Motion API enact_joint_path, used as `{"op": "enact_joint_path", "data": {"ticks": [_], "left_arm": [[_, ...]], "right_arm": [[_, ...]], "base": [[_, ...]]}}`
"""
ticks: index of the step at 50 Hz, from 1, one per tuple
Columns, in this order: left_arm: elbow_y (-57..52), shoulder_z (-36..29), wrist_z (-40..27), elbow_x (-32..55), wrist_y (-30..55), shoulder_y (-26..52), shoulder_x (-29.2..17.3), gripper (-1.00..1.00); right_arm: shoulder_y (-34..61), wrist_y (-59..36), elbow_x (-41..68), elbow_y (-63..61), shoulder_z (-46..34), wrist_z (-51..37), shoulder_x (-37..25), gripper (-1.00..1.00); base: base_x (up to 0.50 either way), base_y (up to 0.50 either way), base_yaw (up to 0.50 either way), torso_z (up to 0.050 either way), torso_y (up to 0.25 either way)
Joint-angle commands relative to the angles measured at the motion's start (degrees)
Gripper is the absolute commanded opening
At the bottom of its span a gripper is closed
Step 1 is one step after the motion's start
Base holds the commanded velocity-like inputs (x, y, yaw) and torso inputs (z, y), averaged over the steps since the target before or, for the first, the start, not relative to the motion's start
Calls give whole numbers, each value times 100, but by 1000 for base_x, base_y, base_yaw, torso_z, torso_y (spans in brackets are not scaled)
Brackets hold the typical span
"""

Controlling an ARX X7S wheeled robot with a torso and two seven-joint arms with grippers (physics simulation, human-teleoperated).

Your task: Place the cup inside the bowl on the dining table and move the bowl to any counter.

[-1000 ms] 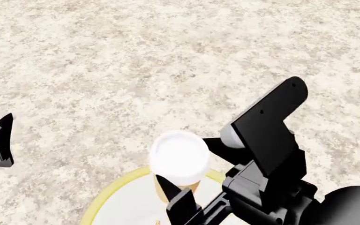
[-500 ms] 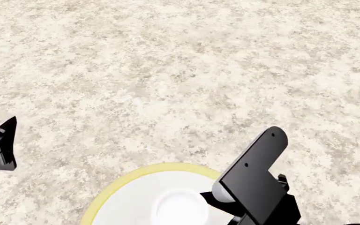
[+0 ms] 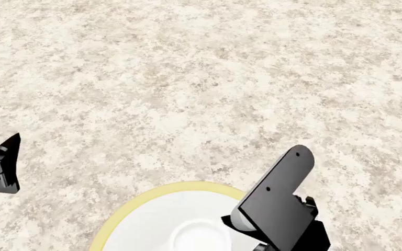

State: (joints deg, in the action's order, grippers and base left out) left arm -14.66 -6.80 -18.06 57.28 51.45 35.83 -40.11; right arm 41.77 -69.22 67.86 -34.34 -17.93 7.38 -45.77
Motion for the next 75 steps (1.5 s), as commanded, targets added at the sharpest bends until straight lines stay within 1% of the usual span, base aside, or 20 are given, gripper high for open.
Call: {"op": "enact_joint_path", "data": {"ticks": [1, 9, 15, 25, 26, 28, 37, 41, 46, 50, 54, 57, 58, 59, 65, 66, 67, 68, 72, 75], "left_arm": [[27, -37, 2, -8, -6, 14, 21, 100], [31, -24, 26, 11, -13, -6, -14, 100], [28, -1, 56, 27, -36, -50, -48, 100], [32, -3, 39, 51, -10, -13, -60, 100], [23, 7, 43, 60, -10, -22, -73, 100], [35, -10, 38, 44, -17, -6, -56, 100], [38, -26, 17, 41, -26, -10, -36, 100], [32, -27, 26, 36, -42, -40, -45, 100], [66, -64, 14, 12, -38, -1, -18, 100], [75, -88, 17, -2, -67, -21, 20, 100], [80, -73, 42, 5, -74, -38, -17, 100], [85, -73, 38, 0, -88, -48, -10, 100], [81, -62, 46, 8, -92, -63, -25, 100], [98, -83, 43, -14, -109, -69, 3, 100], [110, -122, 10, -31, -107, -42, 50, 100], [117, -134, 5, -46, -115, -42, 62, 100], [121, -134, 6, -50, -125, -53, 65, 100], [126, -134, 16, -55, -137, -73, 60, 100], [131, -107, 50, -31, -148, -111, 21, 100], [124, -89, 55, -18, -153, -126, 1, 100]], "right_arm": [[71, 64, 13, -18, 69, -67, 5, 100], [373, 48, 481, 33, 419, -287, 51, 100], [676, -17, 1283, 221, 836, -666, 61, 100], [1171, -128, 1593, 536, 1057, -1079, -135, 100], [1221, -130, 1655, 694, 1119, -1258, -145, 100], [1254, -158, 1489, 732, 1066, -1297, -205, 100], [911, -85, 1137, 936, 1246, -1301, -708, 100], [628, 81, 1143, 1071, 1566, -1327, -920, 100], [147, 69, 1452, 1317, 1845, -1528, -1046, 100], [-261, -5, 1466, 1355, 1765, -1511, -1090, 100], [-433, -39, 1514, 1446, 1772, -1473, -1160, 100], [-549, -265, 1933, 1517, 1714, -1391, -1222, 100], [-571, -262, 1908, 1445, 1703, -1316, -1238, 100], [-592, -293, 2186, 1492, 1738, -1446, -1209, 100], [-418, -378, 2556, 1682, 1622, -1730, -1117, 100], [-311, -262, 3107, 2135, 1605, -2417, -1031, 100], [-238, -238, 3232, 2216, 1605, -2447, -986, 100], [-232, -351, 3074, 2107, 1509, -2223, -998, 100], [-184, -431, 2878, 2203, 1343, -2020, -939, 100], [-103, -336, 3031, 2494, 1350, -2227, -844, 100]], "base": [[0, 0, 0, 0, 0], [0, 0, 0, 0, 0], [0, 0, 0, 0, 0], [0, 0, 0, 0, 0], [0, 0, 0, 0, 0], [0, 0, 0, 0, 0], [0, 0, 0, 0, 0], [0, 0, 0, 0, 0], [0, 0, 0, 0, 0], [0, 0, 0, 0, 0], [0, 0, 0, 0, 0], [0, 0, 0, 0, 0], [0, 0, 0, 0, 0], [0, 0, 0, 0, 0], [0, 0, 0, 0, 0], [0, 0, 0, 0, 0], [0, 0, 0, 0, 0], [0, 0, 0, 0, 0], [0, 0, 0, 0, 0], [0, 0, 0, 0, 0]]}}
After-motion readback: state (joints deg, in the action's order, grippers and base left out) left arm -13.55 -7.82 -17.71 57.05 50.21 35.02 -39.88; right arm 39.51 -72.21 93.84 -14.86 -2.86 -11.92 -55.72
